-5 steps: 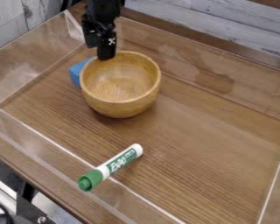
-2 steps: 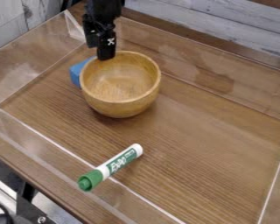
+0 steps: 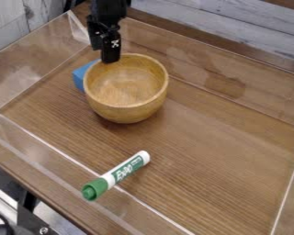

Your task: Put the blue block in the brown bowl

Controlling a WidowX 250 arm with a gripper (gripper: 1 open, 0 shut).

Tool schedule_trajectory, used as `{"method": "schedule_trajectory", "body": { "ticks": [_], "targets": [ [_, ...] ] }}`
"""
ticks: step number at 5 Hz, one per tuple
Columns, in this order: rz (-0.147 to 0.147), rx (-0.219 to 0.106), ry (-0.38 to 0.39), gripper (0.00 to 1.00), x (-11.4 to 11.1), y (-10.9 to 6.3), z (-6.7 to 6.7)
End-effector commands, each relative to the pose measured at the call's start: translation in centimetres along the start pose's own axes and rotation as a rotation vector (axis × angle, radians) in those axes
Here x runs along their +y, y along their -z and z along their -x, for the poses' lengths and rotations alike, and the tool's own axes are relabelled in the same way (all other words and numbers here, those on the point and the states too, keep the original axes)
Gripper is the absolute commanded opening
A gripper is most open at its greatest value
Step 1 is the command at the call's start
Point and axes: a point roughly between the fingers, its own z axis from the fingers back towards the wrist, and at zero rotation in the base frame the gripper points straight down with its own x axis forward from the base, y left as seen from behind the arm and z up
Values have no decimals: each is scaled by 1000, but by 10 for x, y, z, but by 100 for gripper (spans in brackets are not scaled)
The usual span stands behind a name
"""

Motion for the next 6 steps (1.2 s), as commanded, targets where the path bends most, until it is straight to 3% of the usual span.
{"method": "schedule_trajectory", "body": {
  "ticks": [1,6],
  "targets": [
    [-89,-63,-4,100,16,-33,0],
    [-84,-76,-16,100,33,-9,9]
  ]
}}
